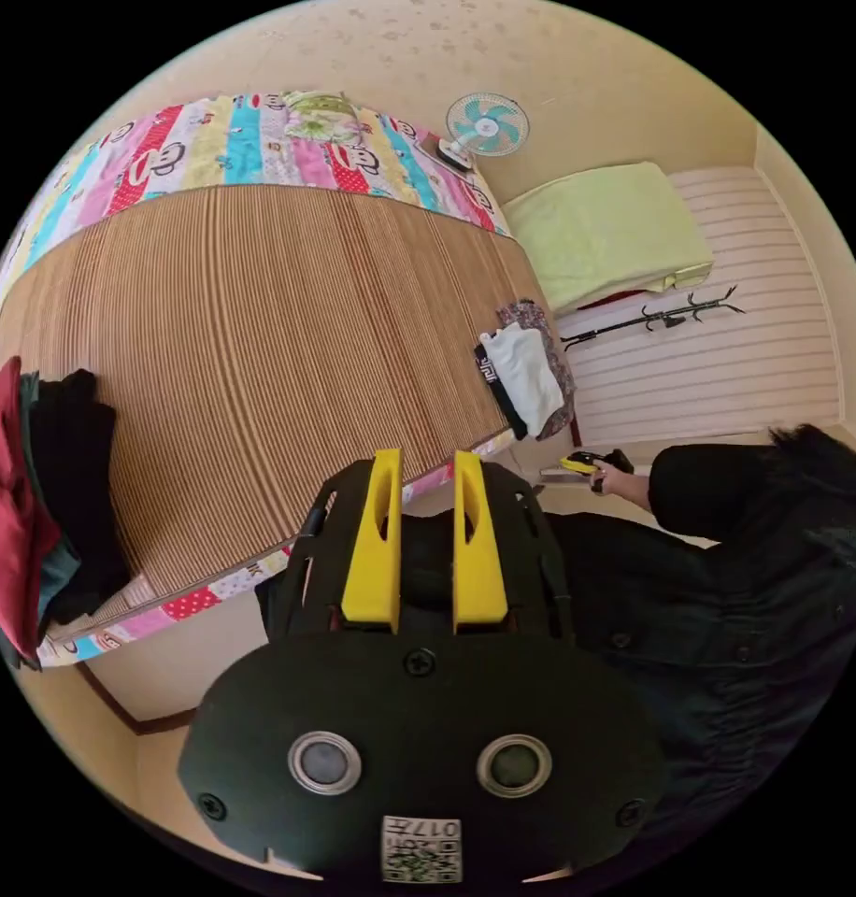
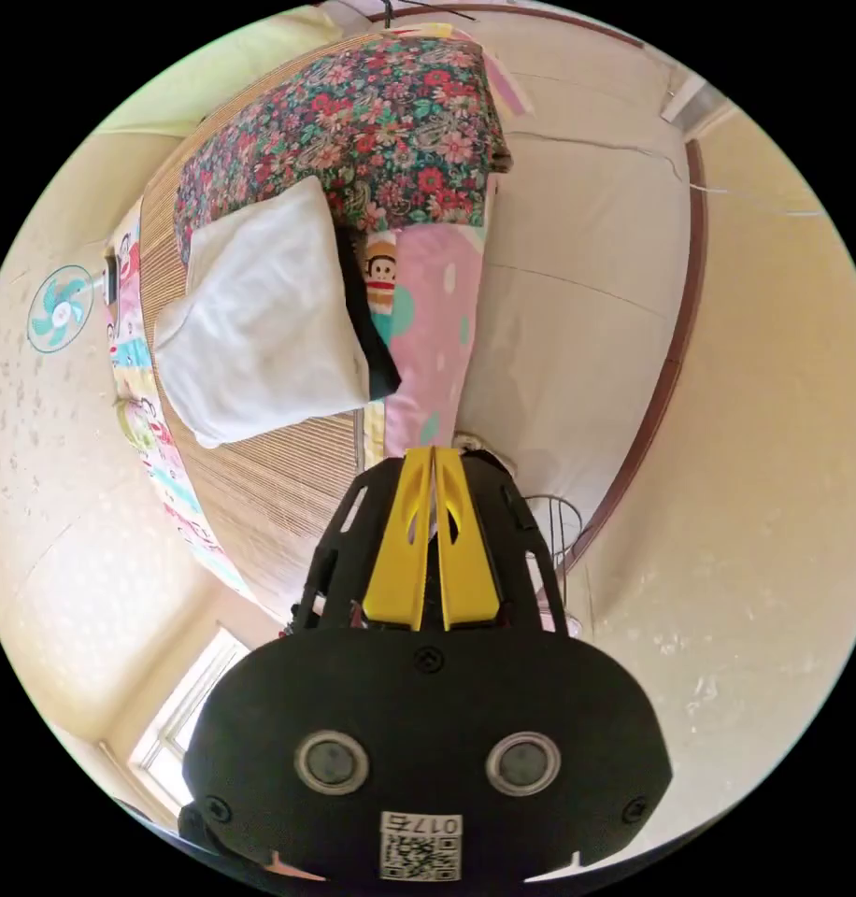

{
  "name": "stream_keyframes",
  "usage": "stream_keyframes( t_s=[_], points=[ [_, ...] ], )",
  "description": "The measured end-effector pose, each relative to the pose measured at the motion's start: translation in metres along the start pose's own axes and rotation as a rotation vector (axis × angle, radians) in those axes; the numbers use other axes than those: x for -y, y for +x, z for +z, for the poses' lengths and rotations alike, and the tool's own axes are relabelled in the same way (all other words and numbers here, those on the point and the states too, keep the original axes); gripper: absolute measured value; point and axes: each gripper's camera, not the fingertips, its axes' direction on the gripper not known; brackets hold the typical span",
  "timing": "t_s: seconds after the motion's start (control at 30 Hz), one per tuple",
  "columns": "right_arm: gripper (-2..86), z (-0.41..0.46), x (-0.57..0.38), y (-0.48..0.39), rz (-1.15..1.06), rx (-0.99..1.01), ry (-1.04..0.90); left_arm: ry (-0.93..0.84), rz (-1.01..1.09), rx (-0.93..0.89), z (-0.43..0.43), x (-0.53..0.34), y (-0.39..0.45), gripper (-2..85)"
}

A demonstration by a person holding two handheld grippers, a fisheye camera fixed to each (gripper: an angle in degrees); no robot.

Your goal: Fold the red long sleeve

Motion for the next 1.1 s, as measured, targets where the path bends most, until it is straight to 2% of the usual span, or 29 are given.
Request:
stream_keyframes(
  t_s=[0.13,0.2,0.33,0.4,0.5,0.57,0.6,0.63,0.67,0.7,0.73,0.77,0.83,1.0,1.1],
  points=[
    [0.6,0.110,-0.072,-0.010,-0.078,0.138,-0.143,0.191,-0.235,0.203,-0.045,-0.052,-0.069,11.4],
    [0.4,0.176,-0.113,-0.040,-0.165,0.179,-0.248,0.305,-0.337,0.246,-0.069,-0.071,-0.102,12.0],
    [0.3,0.246,-0.157,-0.111,-0.358,0.203,-0.404,0.495,-0.505,0.304,-0.104,-0.086,-0.175,13.3],
    [0.3,0.268,-0.186,-0.163,-0.528,0.209,-0.473,0.491,-0.535,0.338,-0.097,-0.073,-0.201,13.8],
    [0.4,0.275,-0.227,-0.208,-0.729,0.162,-0.537,0.326,-0.535,0.328,-0.041,-0.038,-0.238,14.1],
    [0.4,0.275,-0.255,-0.216,-0.826,0.099,-0.567,0.216,-0.616,0.336,0.008,-0.037,-0.256,13.4],
    [0.4,0.272,-0.271,-0.215,-0.872,0.052,-0.575,0.228,-0.683,0.413,0.025,-0.049,-0.253,10.0],
    [0.5,0.270,-0.278,-0.213,-0.892,0.036,-0.574,0.255,-0.735,0.395,0.035,-0.064,-0.250,7.1],
    [0.5,0.263,-0.291,-0.207,-0.932,0.031,-0.567,0.269,-0.753,0.353,0.037,-0.072,-0.248,6.0],
    [0.6,0.256,-0.303,-0.200,-0.981,0.059,-0.565,0.335,-0.761,0.221,0.033,-0.092,-0.245,4.6],
    [0.6,0.252,-0.309,-0.196,-1.009,0.080,-0.565,0.473,-0.712,0.079,0.022,-0.119,-0.237,4.0],
    [0.7,0.245,-0.321,-0.189,-1.061,0.120,-0.564,0.550,-0.662,0.011,0.015,-0.133,-0.230,3.9],
    [1.0,0.238,-0.339,-0.180,-1.140,0.179,-0.547,0.765,-0.359,-0.209,-0.021,-0.183,-0.191,3.7],
    [4.1,0.248,-0.389,-0.183,-1.310,0.493,-0.610,0.967,0.198,-0.454,-0.070,-0.238,-0.077,3.5],
    [9.1,0.252,-0.425,-0.206,-1.462,0.630,-0.639,0.957,0.651,-0.673,-0.065,-0.240,0.003,3.6]
  ],
)
